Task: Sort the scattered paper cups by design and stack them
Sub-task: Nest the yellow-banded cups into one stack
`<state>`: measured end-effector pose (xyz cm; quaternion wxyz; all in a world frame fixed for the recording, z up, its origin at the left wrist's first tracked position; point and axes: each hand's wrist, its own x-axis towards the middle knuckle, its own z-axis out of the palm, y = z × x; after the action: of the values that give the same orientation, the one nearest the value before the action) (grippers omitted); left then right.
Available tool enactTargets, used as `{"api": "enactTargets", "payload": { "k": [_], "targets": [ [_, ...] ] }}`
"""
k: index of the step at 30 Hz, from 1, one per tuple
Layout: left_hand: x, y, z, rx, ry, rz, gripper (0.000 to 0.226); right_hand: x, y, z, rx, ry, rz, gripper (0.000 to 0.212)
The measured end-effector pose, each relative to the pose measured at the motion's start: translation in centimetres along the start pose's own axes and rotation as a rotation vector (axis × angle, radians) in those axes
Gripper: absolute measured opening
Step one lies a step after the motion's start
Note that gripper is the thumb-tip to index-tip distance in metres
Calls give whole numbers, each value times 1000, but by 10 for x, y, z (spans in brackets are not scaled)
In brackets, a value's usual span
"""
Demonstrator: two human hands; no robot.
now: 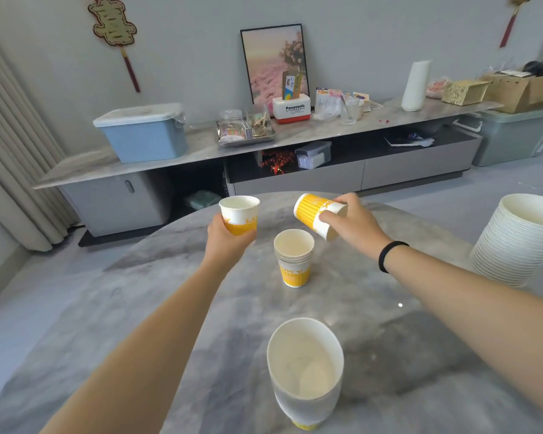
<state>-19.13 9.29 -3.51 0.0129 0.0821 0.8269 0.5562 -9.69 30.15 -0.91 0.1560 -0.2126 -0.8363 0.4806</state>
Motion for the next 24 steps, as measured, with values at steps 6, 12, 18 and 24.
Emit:
{"api": "enactTargets", "payload": {
  "k": [6,12,18,24],
  "targets": [
    [-16,39,3,-251,-231,51,72,-15,-48,-13,-17,184,-152,46],
    [-32,33,31,-49,-370,74,74,-20,-66,-14,107,365,-289,46],
    [-40,14,36,-27,-460,-6,99,-21,-58,2,-172,171,-422,52],
    [-43,2,43,-36,-498,-3,93,-17,-45,21,-408,14,-460,63]
  ]
}}
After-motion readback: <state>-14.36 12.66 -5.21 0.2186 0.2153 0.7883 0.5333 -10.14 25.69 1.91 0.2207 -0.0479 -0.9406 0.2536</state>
